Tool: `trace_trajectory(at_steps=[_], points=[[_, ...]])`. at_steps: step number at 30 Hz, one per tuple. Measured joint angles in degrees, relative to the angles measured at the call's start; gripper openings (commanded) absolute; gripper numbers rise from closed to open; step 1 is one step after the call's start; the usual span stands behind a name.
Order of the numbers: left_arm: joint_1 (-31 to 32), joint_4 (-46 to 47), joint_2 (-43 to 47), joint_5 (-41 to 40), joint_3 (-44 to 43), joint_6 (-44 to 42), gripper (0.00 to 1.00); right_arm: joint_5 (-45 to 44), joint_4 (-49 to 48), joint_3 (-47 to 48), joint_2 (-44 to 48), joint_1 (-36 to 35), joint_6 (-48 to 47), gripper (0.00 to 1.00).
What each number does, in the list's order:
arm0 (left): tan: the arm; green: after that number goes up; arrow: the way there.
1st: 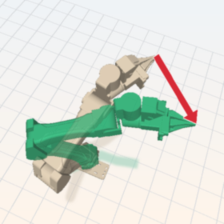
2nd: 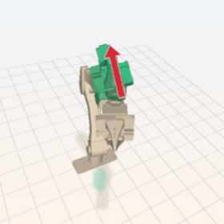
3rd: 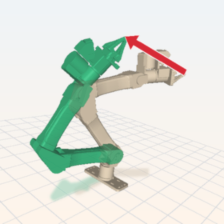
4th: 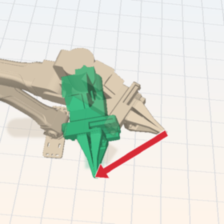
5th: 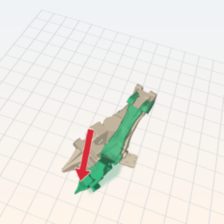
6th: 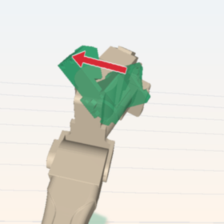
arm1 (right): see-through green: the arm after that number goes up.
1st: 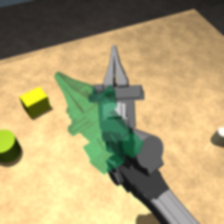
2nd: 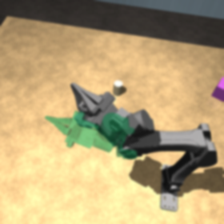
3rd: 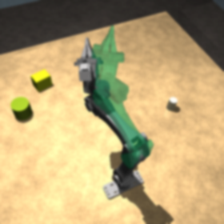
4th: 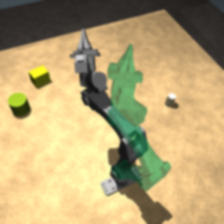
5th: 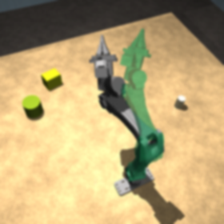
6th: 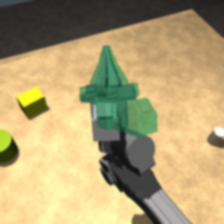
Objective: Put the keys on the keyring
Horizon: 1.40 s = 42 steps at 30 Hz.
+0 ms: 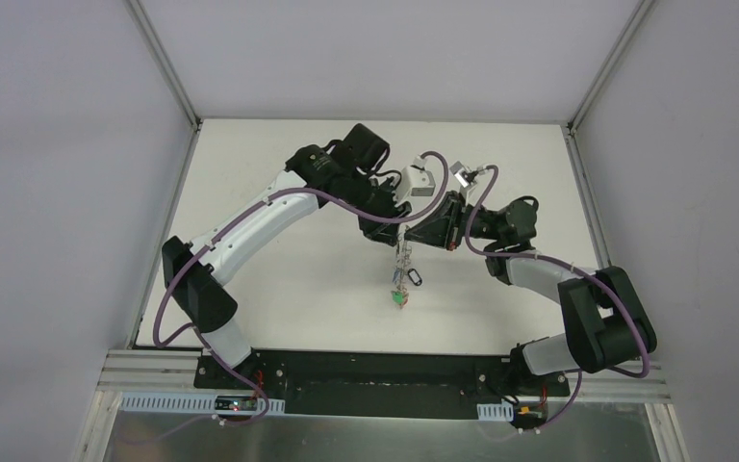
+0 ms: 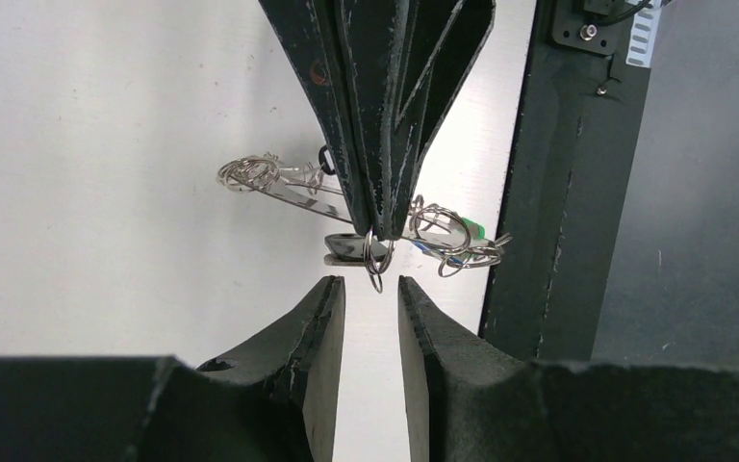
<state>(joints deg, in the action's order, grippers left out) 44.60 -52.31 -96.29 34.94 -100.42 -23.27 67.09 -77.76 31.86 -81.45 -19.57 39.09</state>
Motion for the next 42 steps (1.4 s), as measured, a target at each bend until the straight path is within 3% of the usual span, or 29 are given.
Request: trace_trajectory(at_steps=[3, 9, 22, 42], points=[[0.46, 0.72, 0.0, -0.7, 0.52, -0.33, 0.2, -0.02, 0.0, 0.07, 0.0, 0.0, 0.33, 0.0], [0.81, 1.2, 0.0, -0.96, 0.94, -0.55, 0.0, -0.02, 0.0, 0.09, -0.02, 0.15, 0.7, 0.0], [0.85, 1.99, 0.0, -1.22, 1.05, -1.09, 0.0, -0.59, -0.02, 0.35, -0.37, 0.66, 2.16, 0.0], [3.45, 7.52, 0.87, -13.16, 1.4, 6.64, 0.0, -8.72, -3.58, 0.72, -2.6, 1.99, 10.93, 0.0]])
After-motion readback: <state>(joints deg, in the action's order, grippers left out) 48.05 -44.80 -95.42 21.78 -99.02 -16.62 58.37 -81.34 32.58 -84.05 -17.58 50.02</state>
